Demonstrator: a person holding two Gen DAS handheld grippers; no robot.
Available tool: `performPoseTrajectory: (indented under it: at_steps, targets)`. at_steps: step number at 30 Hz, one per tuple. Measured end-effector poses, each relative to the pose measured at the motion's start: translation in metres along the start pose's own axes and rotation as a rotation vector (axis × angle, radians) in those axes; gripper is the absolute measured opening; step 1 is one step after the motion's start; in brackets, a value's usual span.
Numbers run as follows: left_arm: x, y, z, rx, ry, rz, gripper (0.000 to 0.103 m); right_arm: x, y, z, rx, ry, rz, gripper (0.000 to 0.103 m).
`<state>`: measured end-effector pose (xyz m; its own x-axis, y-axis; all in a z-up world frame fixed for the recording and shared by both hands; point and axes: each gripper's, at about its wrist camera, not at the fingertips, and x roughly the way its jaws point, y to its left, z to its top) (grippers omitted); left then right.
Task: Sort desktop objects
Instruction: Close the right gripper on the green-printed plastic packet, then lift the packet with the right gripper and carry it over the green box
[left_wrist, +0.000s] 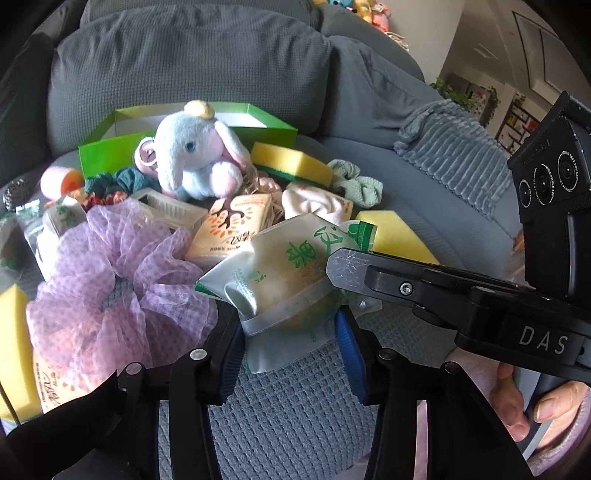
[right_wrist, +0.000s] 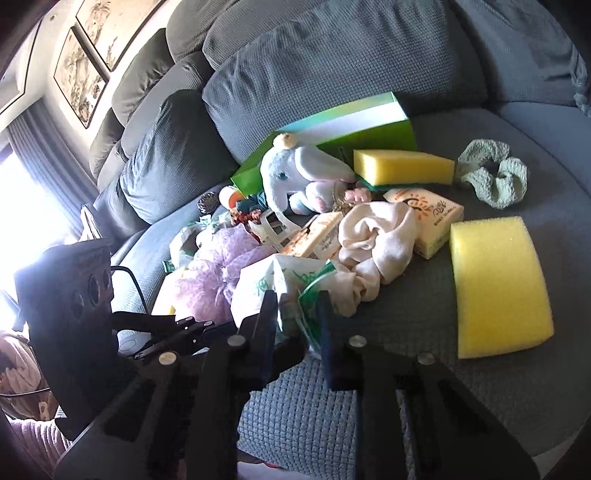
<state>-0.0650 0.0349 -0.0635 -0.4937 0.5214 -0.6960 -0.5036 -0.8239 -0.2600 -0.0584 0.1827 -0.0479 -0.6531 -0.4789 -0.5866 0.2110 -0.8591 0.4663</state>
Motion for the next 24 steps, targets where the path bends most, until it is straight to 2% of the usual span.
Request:
performPoseTrajectory:
  at_steps: [9,24]
  targets:
    - [-0.018,-0.007,0.015,0.023,-0.042,0.026,0.048,-0.016,0.014,0.011,-0.031,-0.05,0.01,0.02]
    - [-0.027,-0.013,0.031,0.046,-0.06,0.053,0.048,-0.023,0.021,0.027,-0.063,-0.08,0.012,0.02]
